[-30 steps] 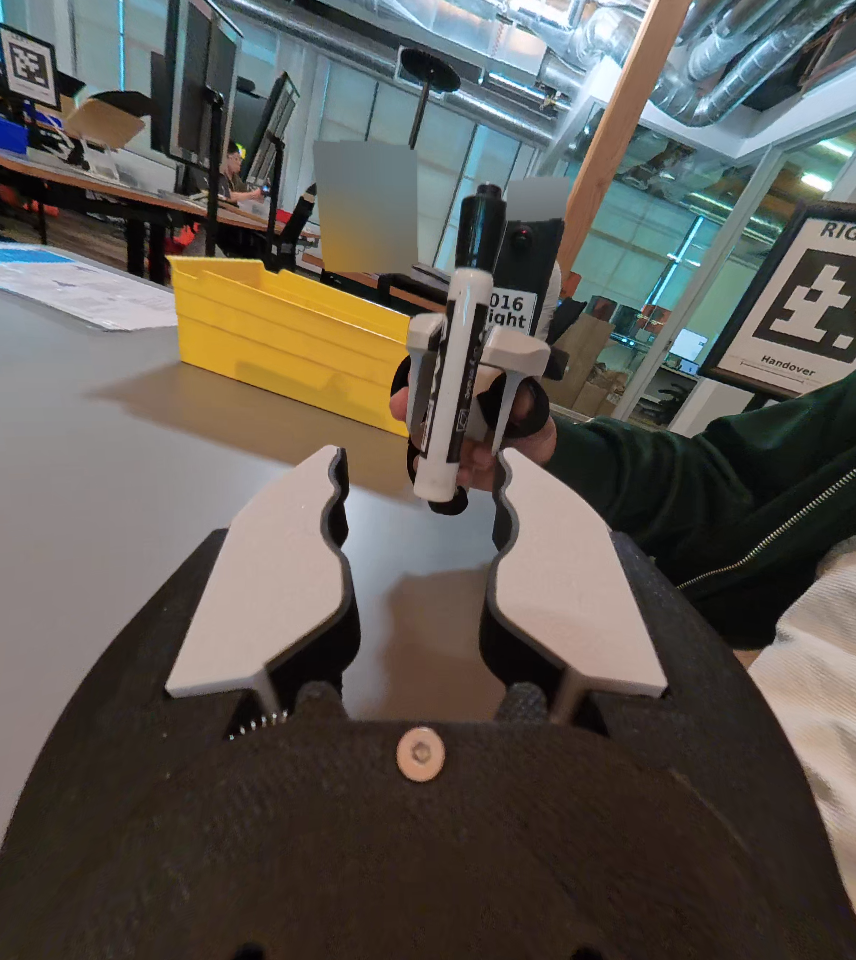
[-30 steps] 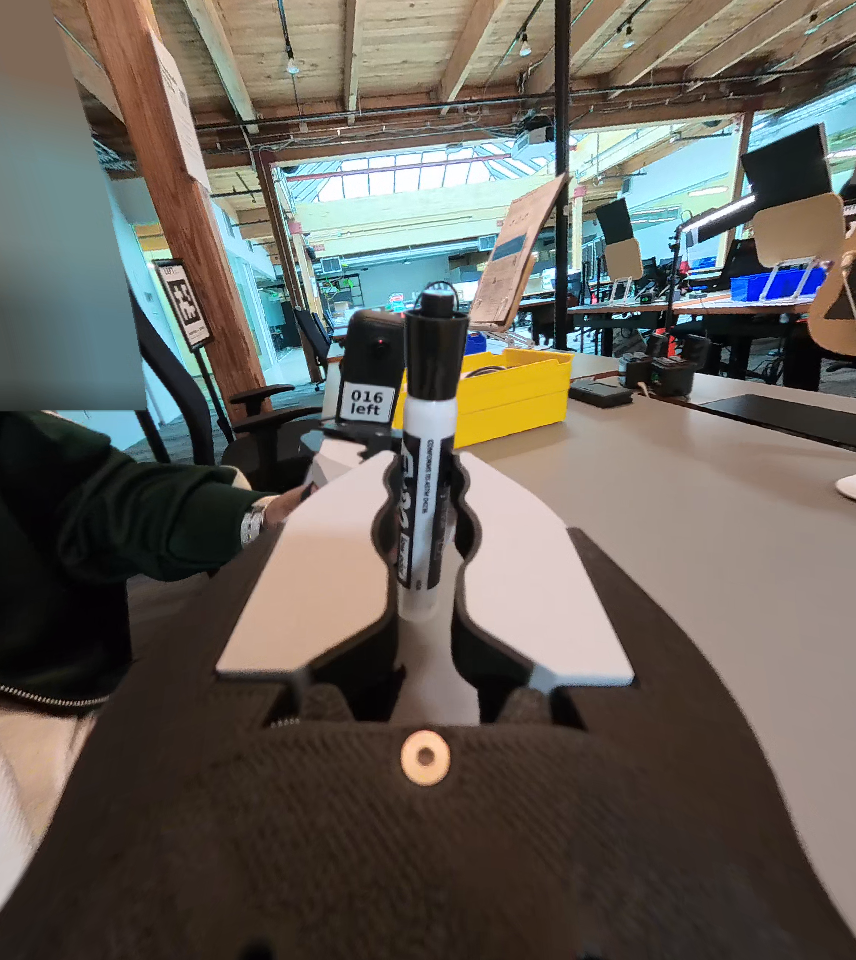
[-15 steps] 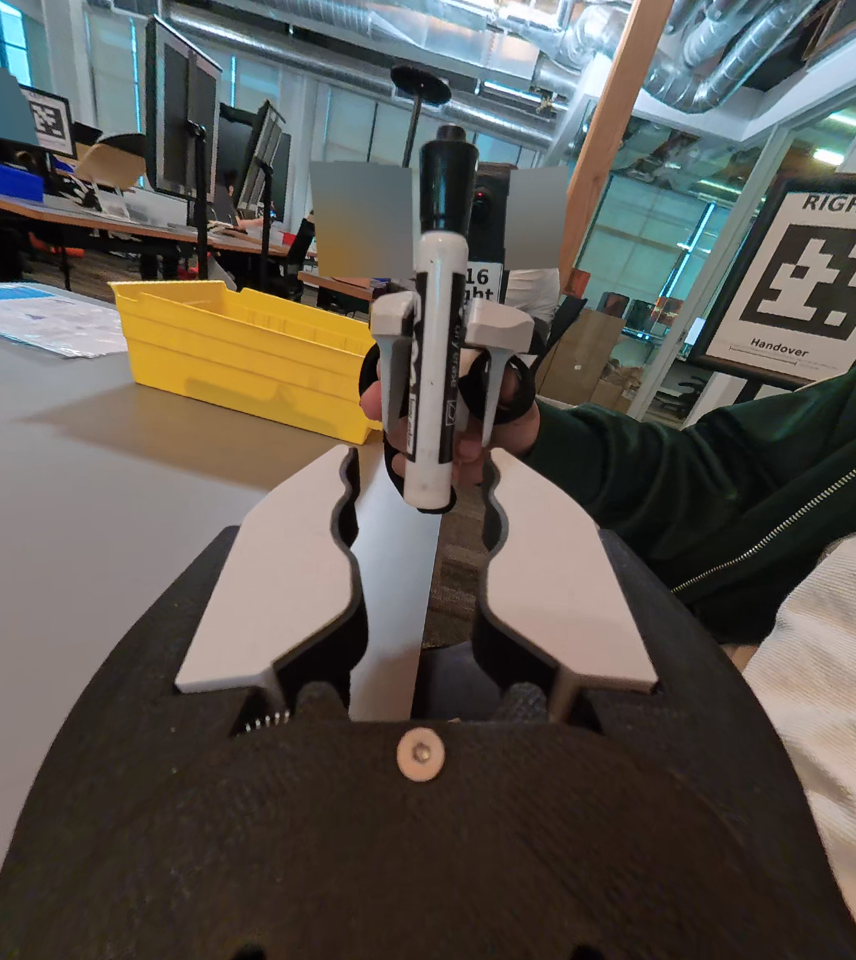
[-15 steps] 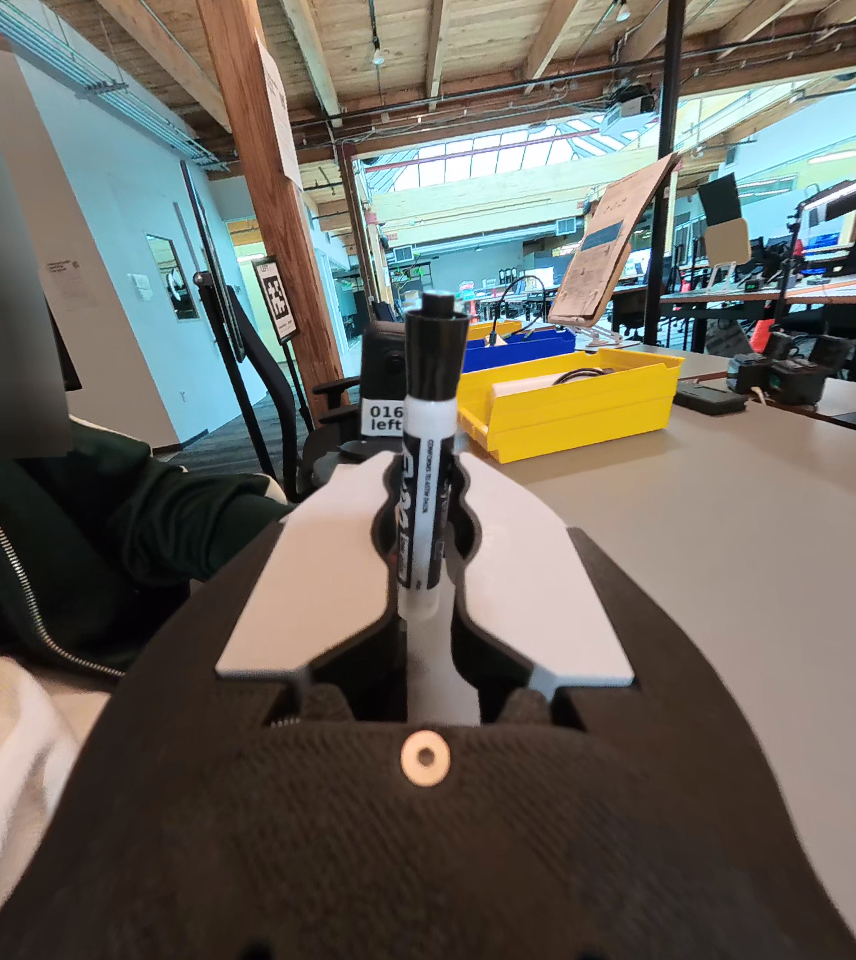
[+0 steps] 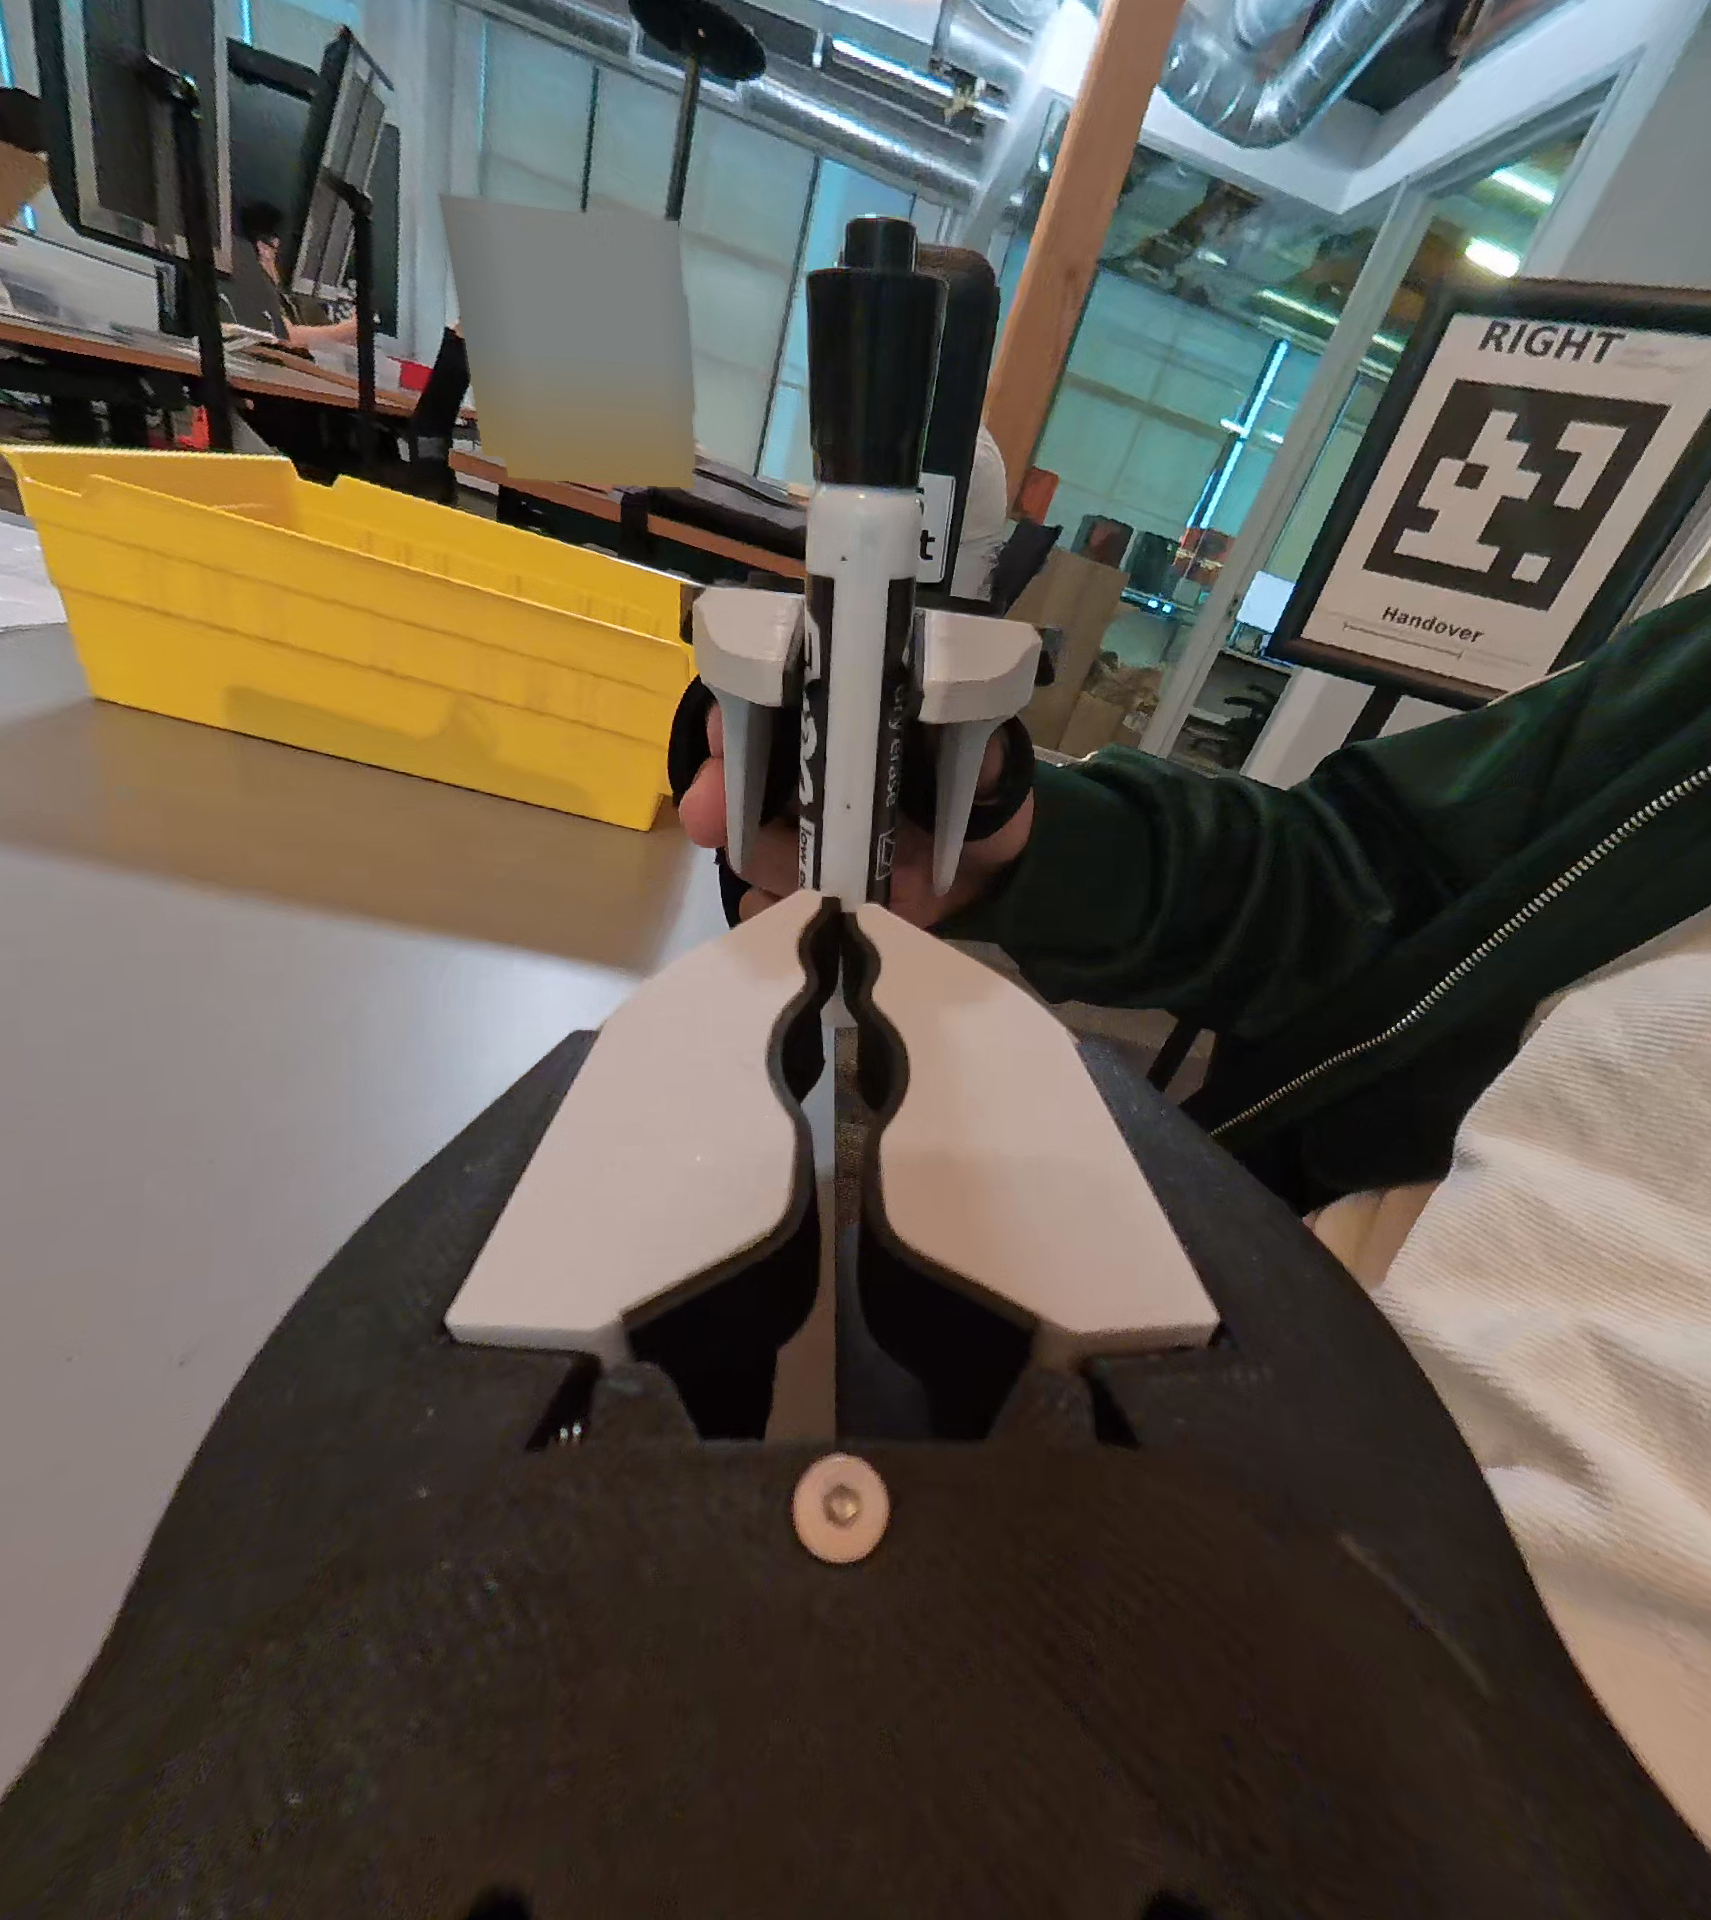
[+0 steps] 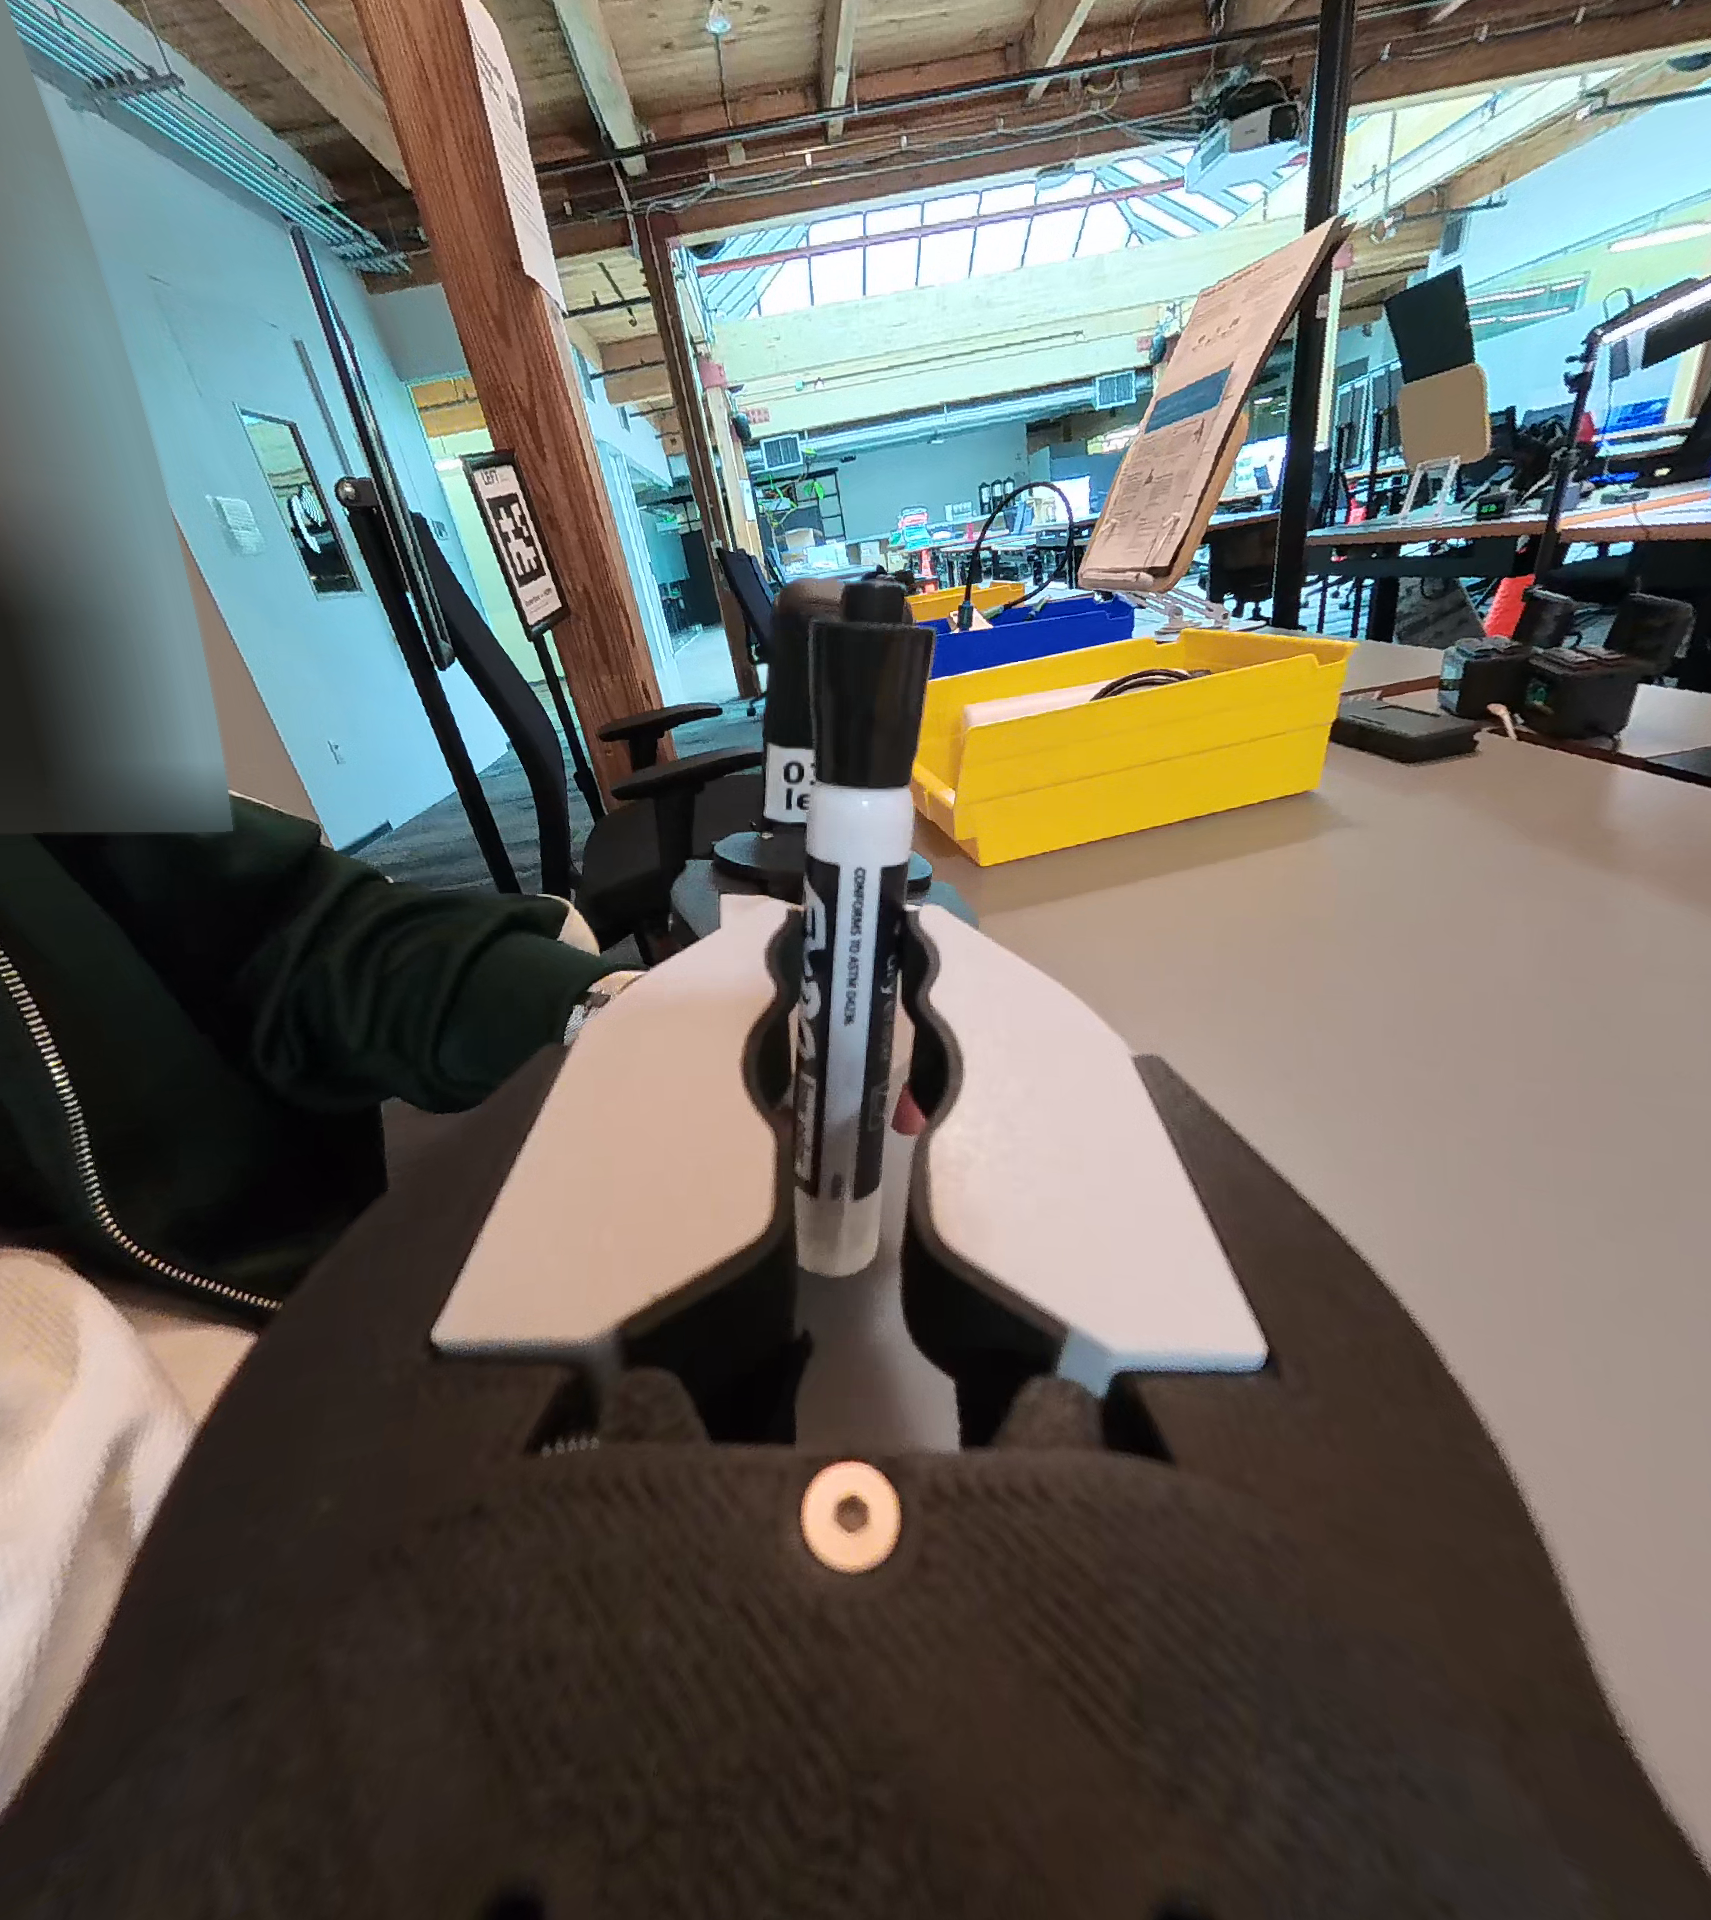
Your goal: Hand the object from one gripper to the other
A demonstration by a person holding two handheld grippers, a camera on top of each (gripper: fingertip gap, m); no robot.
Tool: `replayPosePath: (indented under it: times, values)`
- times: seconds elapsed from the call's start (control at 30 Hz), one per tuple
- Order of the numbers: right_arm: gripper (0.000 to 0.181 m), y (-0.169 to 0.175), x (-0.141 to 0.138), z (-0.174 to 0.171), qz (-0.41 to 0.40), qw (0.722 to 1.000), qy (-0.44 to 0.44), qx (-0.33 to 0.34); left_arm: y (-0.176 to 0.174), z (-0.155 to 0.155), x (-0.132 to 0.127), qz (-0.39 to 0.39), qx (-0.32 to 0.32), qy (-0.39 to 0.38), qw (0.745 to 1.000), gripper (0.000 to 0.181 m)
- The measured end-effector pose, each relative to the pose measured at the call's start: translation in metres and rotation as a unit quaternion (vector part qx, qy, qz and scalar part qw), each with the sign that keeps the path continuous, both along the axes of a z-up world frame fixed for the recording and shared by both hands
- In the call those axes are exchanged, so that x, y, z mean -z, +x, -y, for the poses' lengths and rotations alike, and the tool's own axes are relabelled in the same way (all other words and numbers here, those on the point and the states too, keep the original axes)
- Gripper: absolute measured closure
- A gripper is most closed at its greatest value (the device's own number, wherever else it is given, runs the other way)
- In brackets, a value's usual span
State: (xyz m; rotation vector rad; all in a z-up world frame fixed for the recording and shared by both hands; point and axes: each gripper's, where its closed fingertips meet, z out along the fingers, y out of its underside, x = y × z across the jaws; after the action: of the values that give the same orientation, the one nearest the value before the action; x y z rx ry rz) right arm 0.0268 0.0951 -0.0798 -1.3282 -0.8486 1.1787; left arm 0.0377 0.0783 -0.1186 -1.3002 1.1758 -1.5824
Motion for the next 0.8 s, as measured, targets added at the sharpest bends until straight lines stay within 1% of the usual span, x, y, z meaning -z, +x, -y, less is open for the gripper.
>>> replayPosePath:
  times: [0.17, 0.27, 0.3, 0.37, 0.43, 0.63, 0.7, 0.8]
  values:
    - [0.162, -0.002, 0.001, 0.001, 0.001, 1.0, 0.005, -0.003, -0.001, 0.001, 0.0, 0.002, -0.002, -0.004, 1.0, 0.181]
    - [0.162, -0.003, 0.001, -0.001, -0.001, 1.0, 0.004, -0.003, -0.002, -0.002, 0.001, 0.004, -0.013, -0.009, 1.0, 0.166]
    - [0.16, -0.003, 0.002, -0.001, -0.002, 1.0, 0.004, -0.002, -0.002, -0.002, 0.001, 0.005, -0.015, -0.01, 1.0, 0.164]
    - [0.16, -0.003, 0.002, -0.003, -0.007, 1.0, 0.001, -0.003, -0.002, -0.003, 0.001, 0.006, -0.02, -0.013, 1.0, 0.155]
    - [0.16, -0.005, 0.002, -0.004, -0.011, 1.0, 0.0, -0.004, -0.003, -0.003, 0.001, 0.005, -0.024, -0.014, 1.0, 0.15]
    - [0.16, -0.014, 0.001, -0.001, -0.013, 1.0, 0.012, -0.009, -0.002, 0.0, 0.006, -0.006, -0.026, -0.01, 1.0, 0.149]
    - [0.162, -0.017, 0.001, 0.002, -0.014, 1.0, 0.017, -0.014, -0.002, 0.002, 0.007, -0.007, -0.024, -0.01, 1.0, 0.149]
    - [0.162, -0.022, 0.002, 0.006, -0.005, 0.999, 0.027, -0.022, -0.002, 0.004, 0.007, -0.005, -0.021, -0.008, 1.0, 0.154]
